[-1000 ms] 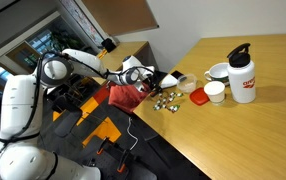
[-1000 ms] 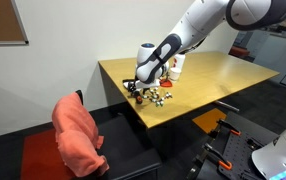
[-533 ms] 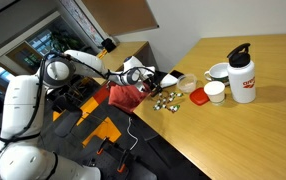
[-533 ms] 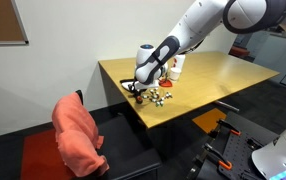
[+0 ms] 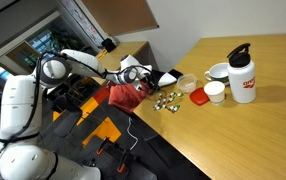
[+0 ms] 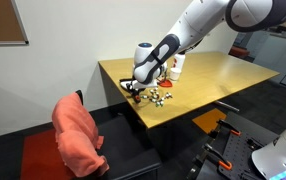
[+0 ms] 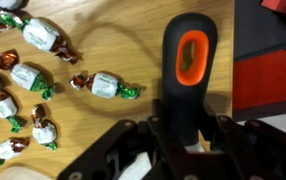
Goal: Sweep the candy to the right
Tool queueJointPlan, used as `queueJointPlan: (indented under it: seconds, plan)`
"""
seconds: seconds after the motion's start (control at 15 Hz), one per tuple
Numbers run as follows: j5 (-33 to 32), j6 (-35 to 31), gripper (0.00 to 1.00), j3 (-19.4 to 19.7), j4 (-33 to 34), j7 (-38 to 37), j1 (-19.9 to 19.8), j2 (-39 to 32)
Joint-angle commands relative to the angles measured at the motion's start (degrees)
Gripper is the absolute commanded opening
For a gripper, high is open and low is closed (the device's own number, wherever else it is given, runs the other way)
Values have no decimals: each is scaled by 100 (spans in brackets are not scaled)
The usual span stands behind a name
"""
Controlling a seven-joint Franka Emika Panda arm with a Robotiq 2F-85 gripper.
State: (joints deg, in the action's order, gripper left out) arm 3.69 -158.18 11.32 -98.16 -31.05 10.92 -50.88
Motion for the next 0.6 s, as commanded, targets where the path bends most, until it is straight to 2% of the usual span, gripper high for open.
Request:
queueJointPlan:
  seconds: [0.0, 0.2, 0.53]
  plan:
    - [82, 423, 12, 228, -768, -430, 373, 930]
    - [5, 737, 12, 141, -1135, -573, 396, 1513]
    - [-198, 1212, 12, -146, -1908, -186, 273, 2601]
